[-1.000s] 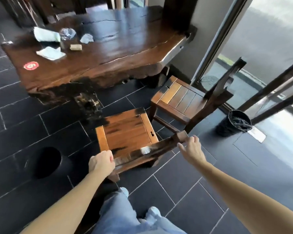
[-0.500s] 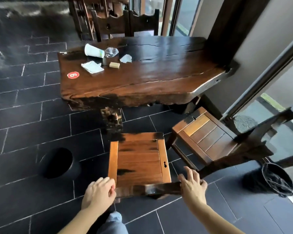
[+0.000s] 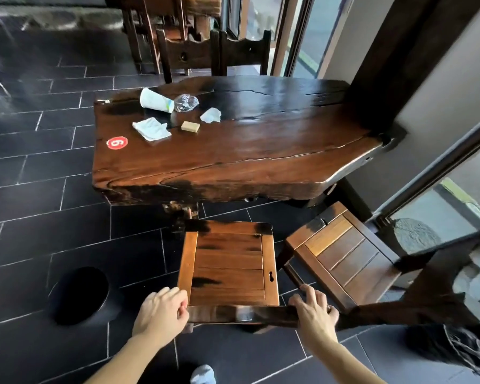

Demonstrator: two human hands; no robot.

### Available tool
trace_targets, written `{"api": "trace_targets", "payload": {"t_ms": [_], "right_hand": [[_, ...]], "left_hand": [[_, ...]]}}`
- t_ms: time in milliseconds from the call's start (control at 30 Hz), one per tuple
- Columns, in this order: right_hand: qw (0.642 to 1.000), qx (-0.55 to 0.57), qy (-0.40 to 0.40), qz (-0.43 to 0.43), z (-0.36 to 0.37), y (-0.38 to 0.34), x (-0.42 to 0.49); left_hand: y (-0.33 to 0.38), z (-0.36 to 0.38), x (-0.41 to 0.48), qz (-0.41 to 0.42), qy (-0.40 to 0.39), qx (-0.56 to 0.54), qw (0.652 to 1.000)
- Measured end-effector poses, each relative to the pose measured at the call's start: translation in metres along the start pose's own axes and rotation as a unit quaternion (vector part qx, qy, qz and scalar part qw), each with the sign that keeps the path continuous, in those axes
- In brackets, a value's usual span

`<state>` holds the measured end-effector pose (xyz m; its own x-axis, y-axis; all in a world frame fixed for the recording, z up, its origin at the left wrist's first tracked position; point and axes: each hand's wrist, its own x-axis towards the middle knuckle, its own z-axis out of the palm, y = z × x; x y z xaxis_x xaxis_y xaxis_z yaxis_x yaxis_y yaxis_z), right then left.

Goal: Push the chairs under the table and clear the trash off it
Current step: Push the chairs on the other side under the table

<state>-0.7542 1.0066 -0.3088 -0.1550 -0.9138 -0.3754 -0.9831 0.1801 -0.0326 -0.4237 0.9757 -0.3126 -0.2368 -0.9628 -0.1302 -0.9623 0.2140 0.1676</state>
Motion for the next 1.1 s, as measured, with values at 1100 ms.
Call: {"api": "trace_targets", "payload": {"t_ms": [1100], "right_hand": [[0.996,0.013,0.005,-0.092,-0.002,0.046,-0.021]], "left_hand": [[0.048,-0.006,0.0,-0.246,-0.031,-0.024,0.968]]}}
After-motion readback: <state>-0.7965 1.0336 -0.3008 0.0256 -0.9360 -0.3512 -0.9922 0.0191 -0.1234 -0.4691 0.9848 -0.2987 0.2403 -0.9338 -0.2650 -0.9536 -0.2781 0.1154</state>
